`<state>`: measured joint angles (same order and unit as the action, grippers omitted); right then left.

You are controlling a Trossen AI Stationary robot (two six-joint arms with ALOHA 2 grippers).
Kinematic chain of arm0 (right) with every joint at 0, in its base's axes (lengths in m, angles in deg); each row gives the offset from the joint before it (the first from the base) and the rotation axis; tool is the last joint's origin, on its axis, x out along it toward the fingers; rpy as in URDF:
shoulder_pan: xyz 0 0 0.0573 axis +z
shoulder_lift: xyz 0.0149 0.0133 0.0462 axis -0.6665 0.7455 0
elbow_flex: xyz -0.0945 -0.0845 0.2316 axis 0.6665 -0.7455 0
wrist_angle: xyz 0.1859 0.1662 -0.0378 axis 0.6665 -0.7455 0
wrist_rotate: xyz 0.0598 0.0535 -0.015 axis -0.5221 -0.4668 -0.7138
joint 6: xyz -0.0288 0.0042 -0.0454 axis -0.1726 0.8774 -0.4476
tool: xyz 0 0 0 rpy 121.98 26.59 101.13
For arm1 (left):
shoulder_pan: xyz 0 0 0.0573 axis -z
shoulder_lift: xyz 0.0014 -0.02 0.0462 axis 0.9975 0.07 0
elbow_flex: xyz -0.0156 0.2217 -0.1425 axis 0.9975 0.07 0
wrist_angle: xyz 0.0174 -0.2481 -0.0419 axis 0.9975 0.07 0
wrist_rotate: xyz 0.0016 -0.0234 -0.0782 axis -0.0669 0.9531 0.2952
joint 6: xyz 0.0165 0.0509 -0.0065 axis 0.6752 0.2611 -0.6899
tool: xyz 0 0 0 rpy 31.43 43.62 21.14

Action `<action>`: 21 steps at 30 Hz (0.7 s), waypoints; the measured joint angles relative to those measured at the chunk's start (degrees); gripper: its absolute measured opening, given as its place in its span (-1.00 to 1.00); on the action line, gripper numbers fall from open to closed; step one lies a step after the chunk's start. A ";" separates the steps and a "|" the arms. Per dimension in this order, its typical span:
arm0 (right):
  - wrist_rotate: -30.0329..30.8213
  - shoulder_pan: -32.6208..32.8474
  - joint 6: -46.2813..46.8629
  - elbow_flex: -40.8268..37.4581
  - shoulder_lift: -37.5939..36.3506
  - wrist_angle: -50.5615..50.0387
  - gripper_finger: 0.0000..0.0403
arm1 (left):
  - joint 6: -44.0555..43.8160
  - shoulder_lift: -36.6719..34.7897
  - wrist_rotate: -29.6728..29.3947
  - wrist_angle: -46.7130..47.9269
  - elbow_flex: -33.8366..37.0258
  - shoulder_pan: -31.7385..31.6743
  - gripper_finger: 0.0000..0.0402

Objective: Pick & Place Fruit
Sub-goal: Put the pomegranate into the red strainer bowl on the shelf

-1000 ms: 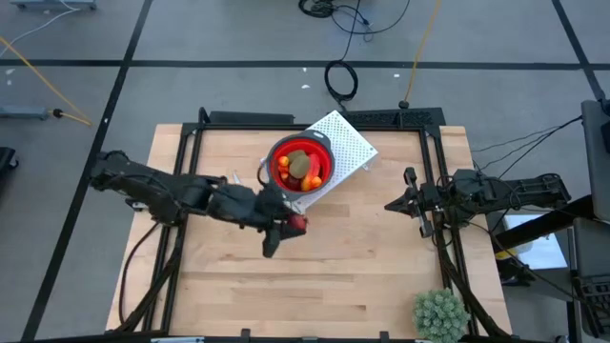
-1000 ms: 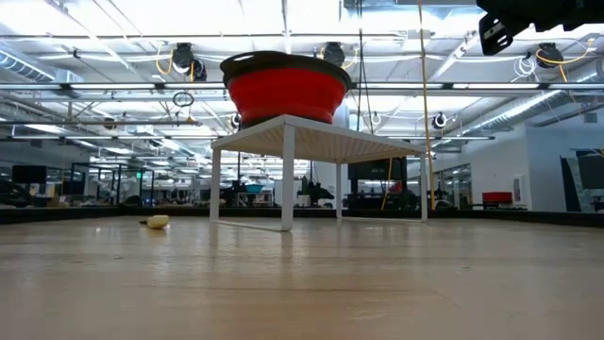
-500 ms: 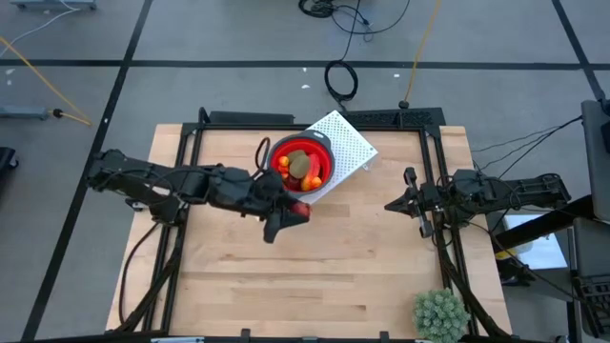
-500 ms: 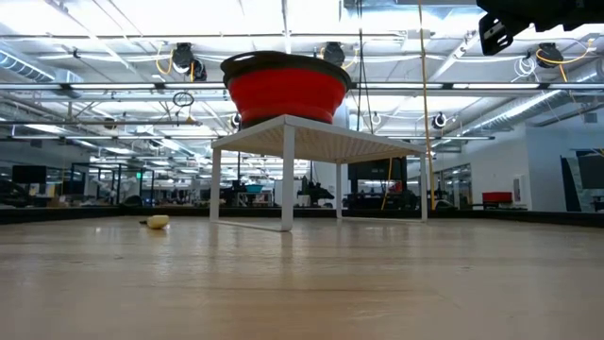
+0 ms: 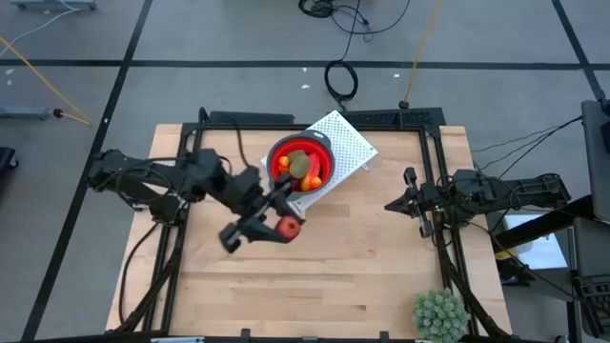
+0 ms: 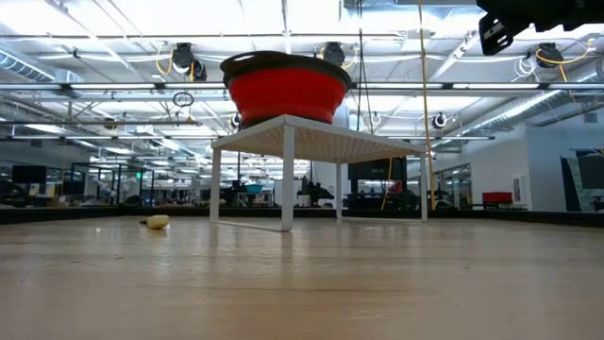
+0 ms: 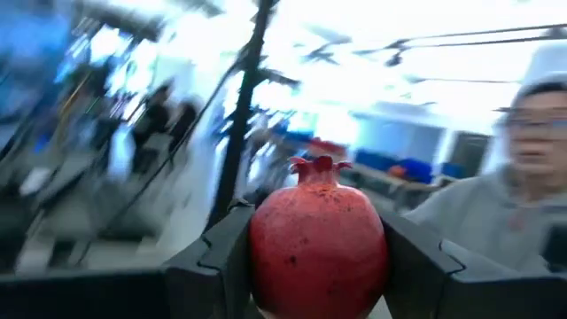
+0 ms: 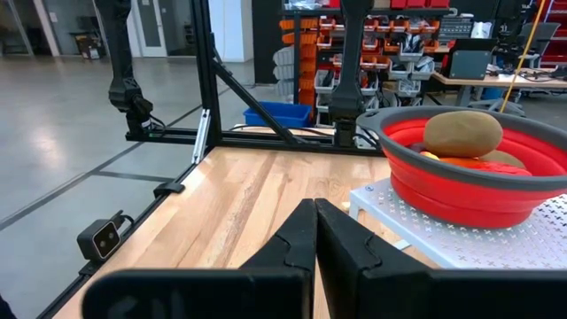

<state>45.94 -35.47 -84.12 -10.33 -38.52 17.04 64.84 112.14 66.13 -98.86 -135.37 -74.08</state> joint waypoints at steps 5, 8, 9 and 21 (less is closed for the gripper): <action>-0.15 0.00 -0.10 0.00 -0.01 -0.02 -1.00 | 4.56 0.00 7.53 -9.26 0.00 0.34 -0.08; -0.16 0.00 -0.20 0.00 0.00 -0.04 -1.00 | 7.65 0.00 9.50 -11.28 0.00 0.58 -0.08; -0.17 0.00 -0.20 0.00 -0.02 -0.04 -1.00 | 8.53 0.00 9.99 -12.01 0.00 0.64 -0.08; -0.20 0.00 -0.22 0.00 0.00 -0.04 -1.00 | 10.59 0.00 10.90 -11.81 0.00 0.77 -0.08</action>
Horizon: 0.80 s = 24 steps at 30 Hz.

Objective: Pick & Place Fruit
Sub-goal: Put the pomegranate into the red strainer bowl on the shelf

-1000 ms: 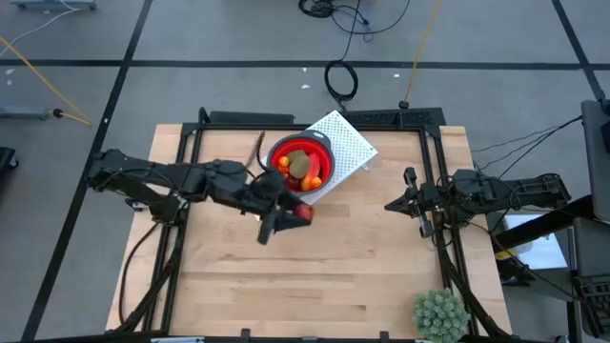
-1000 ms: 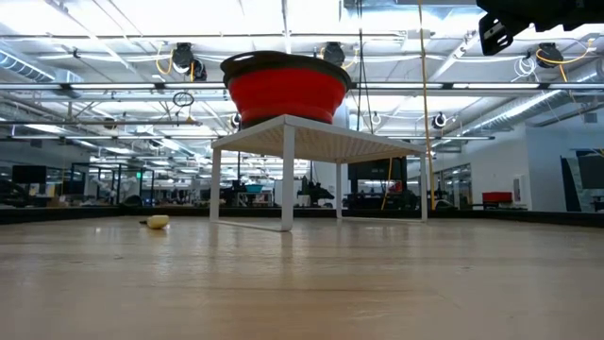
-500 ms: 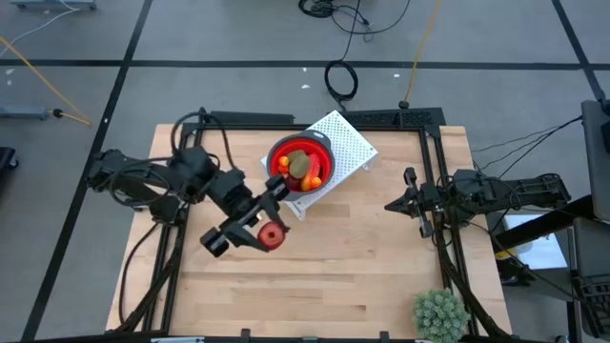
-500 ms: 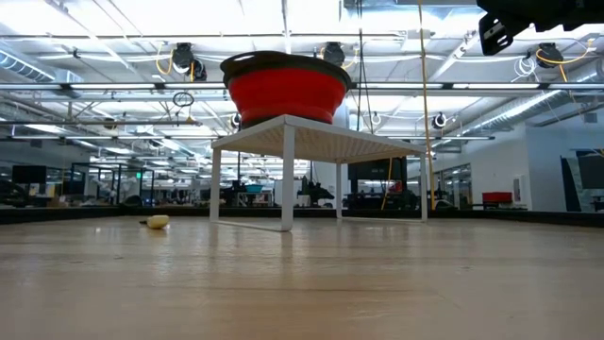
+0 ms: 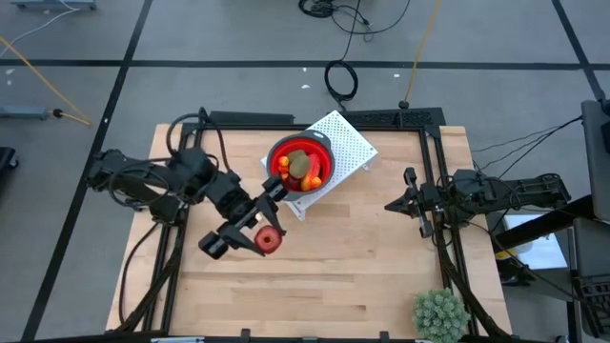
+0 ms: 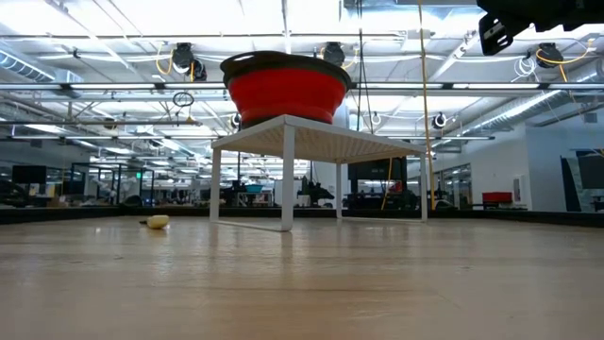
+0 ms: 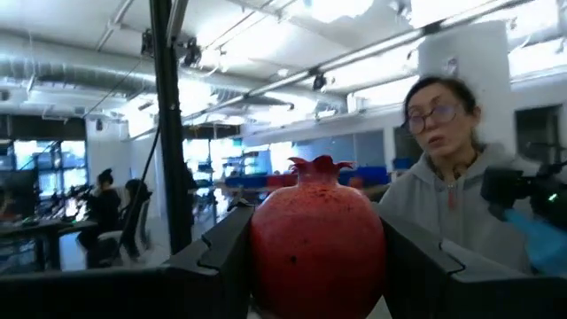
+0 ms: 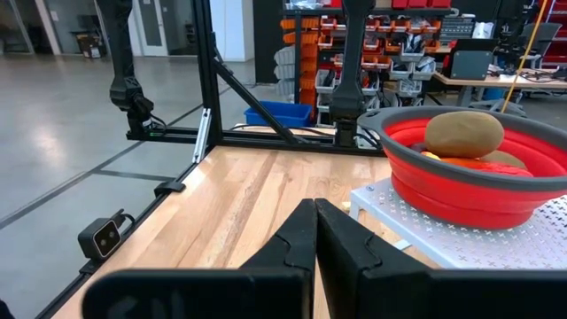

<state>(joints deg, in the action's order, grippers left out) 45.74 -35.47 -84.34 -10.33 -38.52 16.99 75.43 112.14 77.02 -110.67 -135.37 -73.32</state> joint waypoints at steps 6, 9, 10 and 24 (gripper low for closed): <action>0.00 0.00 -0.11 0.00 0.00 -0.49 -1.00 | 10.01 0.00 -12.57 11.43 0.00 1.38 -0.08; 0.00 0.00 -0.44 0.00 0.00 -1.16 -1.00 | 15.31 0.00 -21.53 17.46 0.00 2.25 -0.08; 0.00 0.00 -0.45 0.00 0.00 -1.34 -1.00 | 16.77 0.00 -24.11 19.30 0.02 2.55 -0.08; 0.03 0.00 -0.44 0.00 -0.01 -3.45 -1.00 | 30.12 0.02 -66.93 31.31 0.02 6.18 -0.08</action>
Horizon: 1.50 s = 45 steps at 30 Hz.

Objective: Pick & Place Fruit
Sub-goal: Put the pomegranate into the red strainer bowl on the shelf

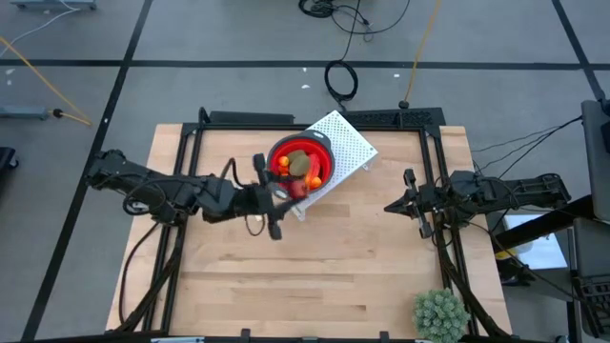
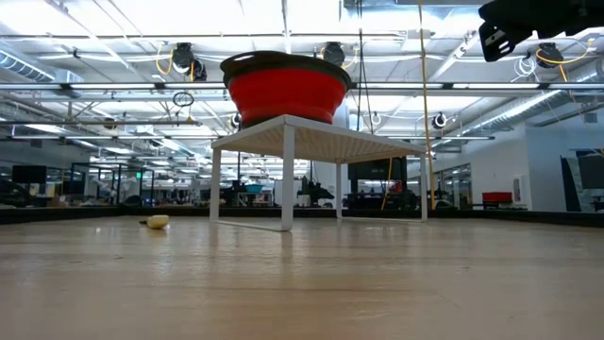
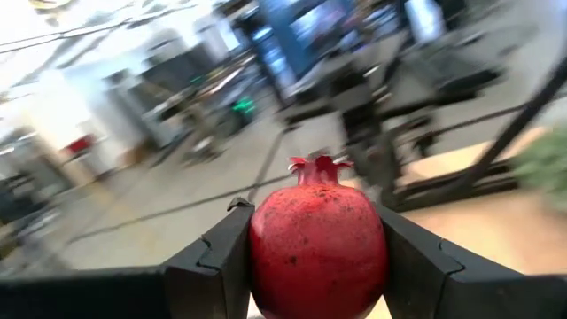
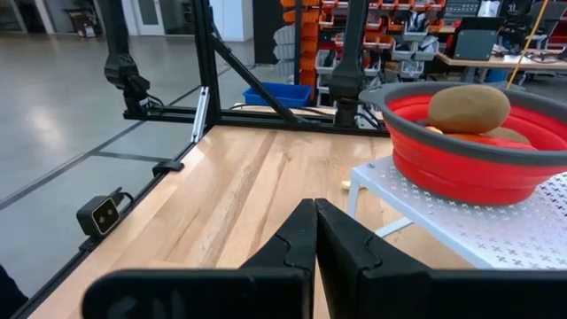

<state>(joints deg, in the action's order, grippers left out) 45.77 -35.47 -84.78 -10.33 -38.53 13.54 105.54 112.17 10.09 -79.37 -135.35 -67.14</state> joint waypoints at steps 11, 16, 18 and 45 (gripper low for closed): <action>0.18 0.02 -0.02 0.00 0.01 0.00 -1.00 | 7.00 1.31 -21.92 -1.17 0.00 0.21 -0.08; 0.21 0.01 0.00 0.00 -0.01 0.02 -1.00 | 15.80 5.04 -28.73 -8.89 0.00 0.58 -0.08; 0.21 0.01 0.00 0.00 -0.01 0.02 -1.00 | 19.82 6.86 -30.84 -13.05 0.00 0.72 -0.08; 0.27 0.02 0.66 0.00 -0.01 0.07 -1.00 | 15.35 10.86 -25.96 -22.70 0.00 -2.18 -0.08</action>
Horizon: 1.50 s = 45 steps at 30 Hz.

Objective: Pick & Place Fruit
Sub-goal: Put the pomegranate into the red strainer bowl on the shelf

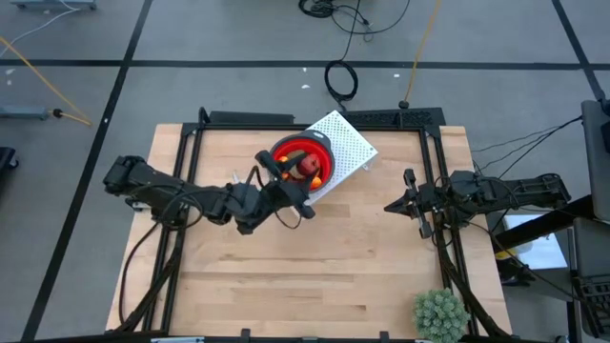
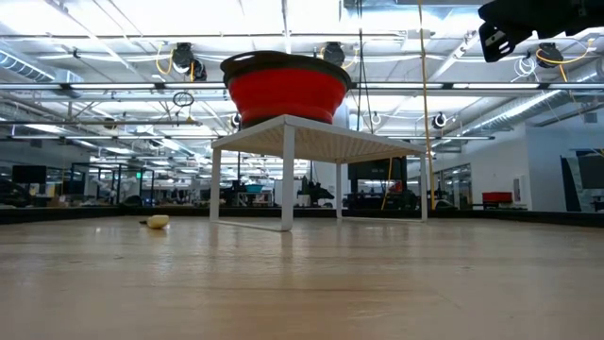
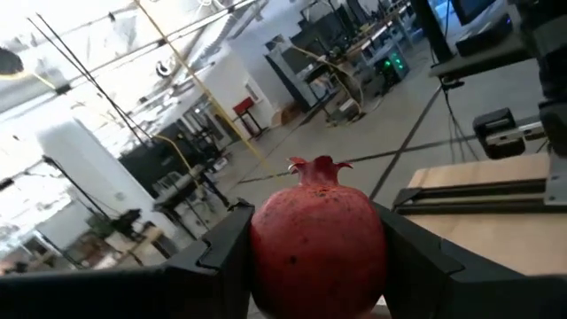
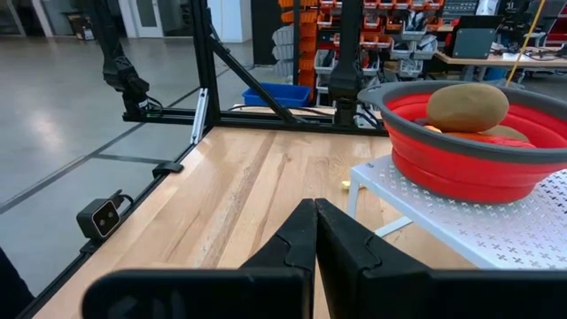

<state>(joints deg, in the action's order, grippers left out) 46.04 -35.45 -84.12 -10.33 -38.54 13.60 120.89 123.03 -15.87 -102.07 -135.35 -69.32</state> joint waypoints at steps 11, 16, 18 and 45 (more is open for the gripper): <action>0.00 -0.01 0.02 0.00 0.01 0.00 -1.00 | -14.45 -0.04 8.44 9.33 0.00 -5.72 -0.08; 0.00 0.00 0.02 0.00 0.00 0.00 -1.00 | -20.44 -0.07 14.21 13.56 0.00 -9.35 -0.08; 0.05 -0.01 0.02 0.00 0.02 0.00 -1.00 | -23.16 -0.07 16.72 15.49 0.00 -10.90 -0.08; 6.12 0.00 -0.44 0.00 0.00 -0.74 -1.00 | -51.82 -0.06 52.53 52.99 -12.48 -31.88 -0.08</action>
<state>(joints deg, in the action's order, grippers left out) 52.17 -35.45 -84.56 -10.33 -38.54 12.86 69.07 122.97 36.66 -49.08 -147.83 -101.20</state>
